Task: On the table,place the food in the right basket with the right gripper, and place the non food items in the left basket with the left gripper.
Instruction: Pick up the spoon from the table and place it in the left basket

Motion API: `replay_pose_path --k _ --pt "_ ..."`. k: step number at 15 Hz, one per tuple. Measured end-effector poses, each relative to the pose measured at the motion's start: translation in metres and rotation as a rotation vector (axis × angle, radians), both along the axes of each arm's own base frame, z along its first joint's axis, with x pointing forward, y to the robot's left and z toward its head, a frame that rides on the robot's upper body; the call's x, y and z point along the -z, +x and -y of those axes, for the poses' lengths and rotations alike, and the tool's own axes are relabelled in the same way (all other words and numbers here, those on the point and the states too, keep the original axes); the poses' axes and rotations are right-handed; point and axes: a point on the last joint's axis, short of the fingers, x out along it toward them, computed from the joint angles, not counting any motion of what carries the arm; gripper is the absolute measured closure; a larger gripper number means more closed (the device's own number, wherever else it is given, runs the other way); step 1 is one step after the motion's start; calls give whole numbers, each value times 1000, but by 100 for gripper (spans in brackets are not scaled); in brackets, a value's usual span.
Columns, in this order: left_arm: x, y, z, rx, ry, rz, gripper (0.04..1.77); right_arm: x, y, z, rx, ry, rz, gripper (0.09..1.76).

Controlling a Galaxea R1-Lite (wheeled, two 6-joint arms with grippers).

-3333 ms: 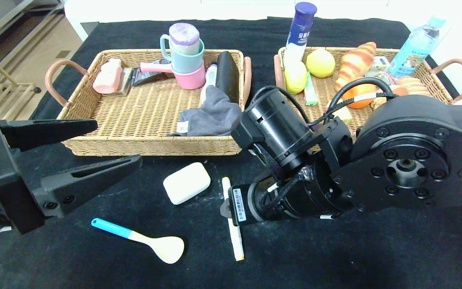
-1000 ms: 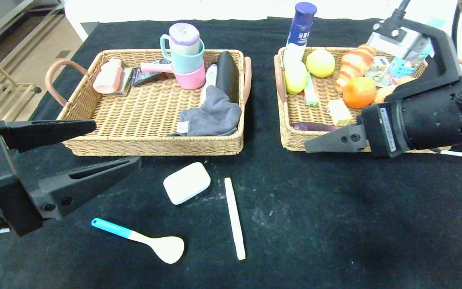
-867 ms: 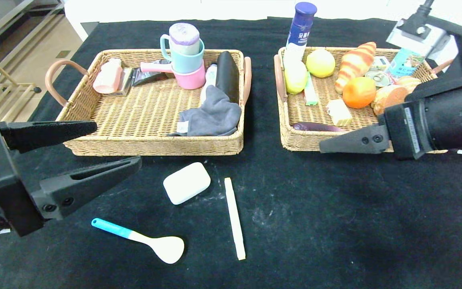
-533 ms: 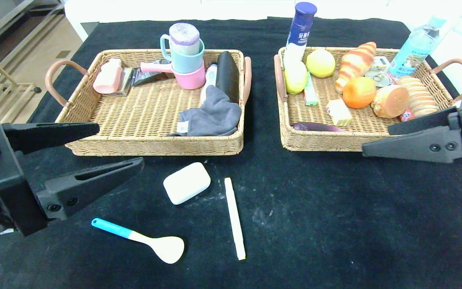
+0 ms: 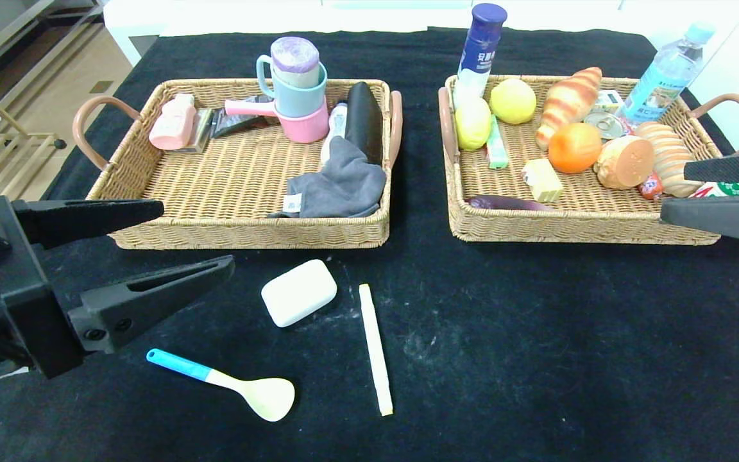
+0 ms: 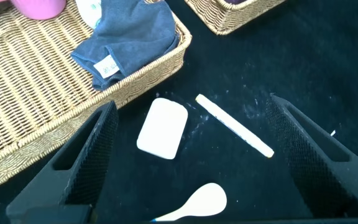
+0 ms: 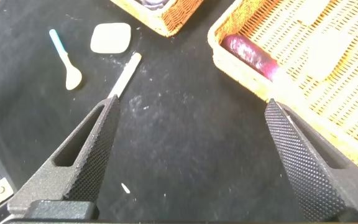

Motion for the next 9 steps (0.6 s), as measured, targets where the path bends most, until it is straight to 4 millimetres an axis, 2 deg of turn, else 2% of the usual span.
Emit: replay_pose_path --k 5,9 --pt "1 1 1 -1 4 -5 9 11 -5 22 -26 31 -11 15" --pt "3 4 2 -2 6 -13 9 22 2 36 7 54 25 15"
